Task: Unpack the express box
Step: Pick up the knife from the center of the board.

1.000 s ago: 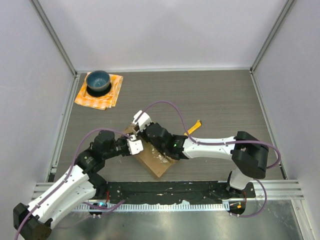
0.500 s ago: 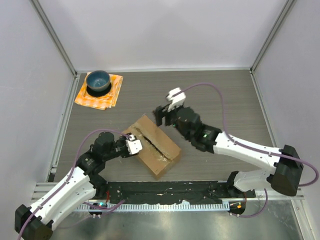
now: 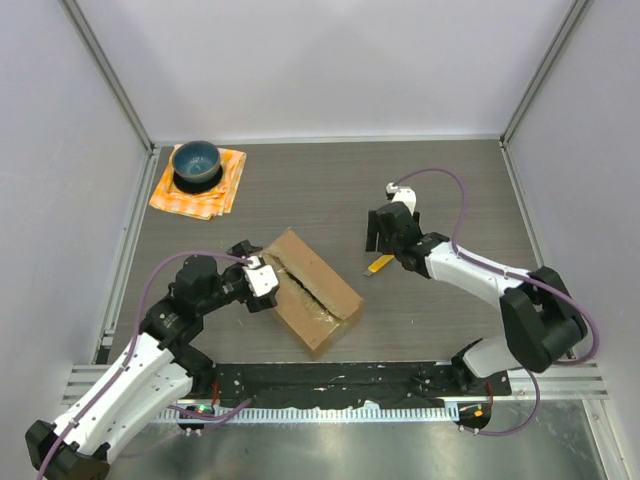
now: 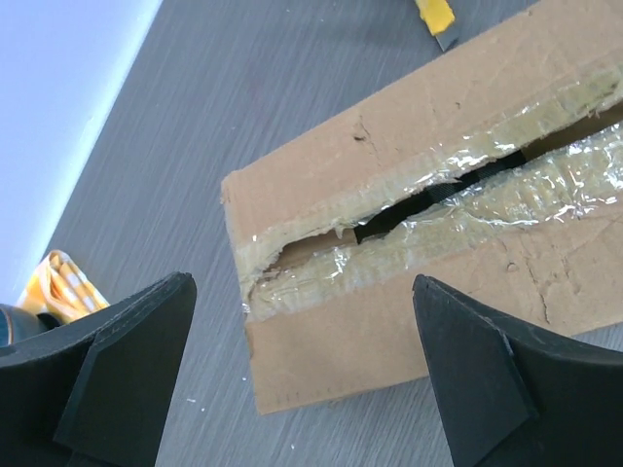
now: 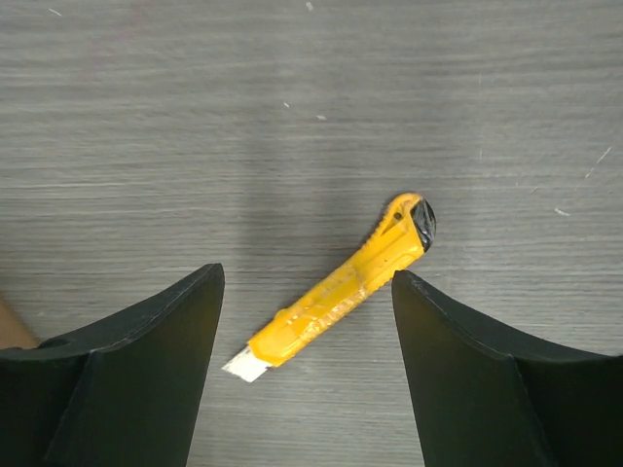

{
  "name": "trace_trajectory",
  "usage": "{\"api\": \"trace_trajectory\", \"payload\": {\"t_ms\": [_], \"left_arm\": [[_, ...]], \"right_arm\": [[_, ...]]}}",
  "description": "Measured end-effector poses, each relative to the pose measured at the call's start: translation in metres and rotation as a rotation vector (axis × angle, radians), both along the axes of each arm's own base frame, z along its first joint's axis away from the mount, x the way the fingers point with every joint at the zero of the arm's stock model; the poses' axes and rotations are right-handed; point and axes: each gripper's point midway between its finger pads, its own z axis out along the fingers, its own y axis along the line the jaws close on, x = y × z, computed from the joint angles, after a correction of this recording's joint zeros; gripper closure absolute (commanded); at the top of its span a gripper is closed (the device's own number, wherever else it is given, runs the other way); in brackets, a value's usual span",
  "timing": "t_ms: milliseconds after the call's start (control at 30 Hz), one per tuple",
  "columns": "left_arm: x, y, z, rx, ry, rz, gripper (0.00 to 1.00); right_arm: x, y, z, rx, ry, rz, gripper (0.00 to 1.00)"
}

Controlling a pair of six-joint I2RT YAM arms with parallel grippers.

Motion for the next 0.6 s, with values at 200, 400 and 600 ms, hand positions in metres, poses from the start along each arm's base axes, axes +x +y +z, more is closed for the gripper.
{"api": "trace_trajectory", "payload": {"t_ms": [200, 400, 600], "left_arm": [[0.003, 0.003, 0.029, -0.026, -0.031, 0.018, 0.0], [0.004, 0.008, 0.047, -0.04, -0.04, 0.045, 0.0], [0.009, 0.021, 0.051, 0.002, 0.012, 0.129, 0.0]], "right_arm": [[0.003, -0.009, -0.049, -0.073, 0.129, -0.032, 0.32], [0.02, -0.008, -0.056, -0.092, 0.157, -0.059, 0.36], [0.024, -0.008, -0.053, -0.099, 0.17, -0.072, 0.38]]}}
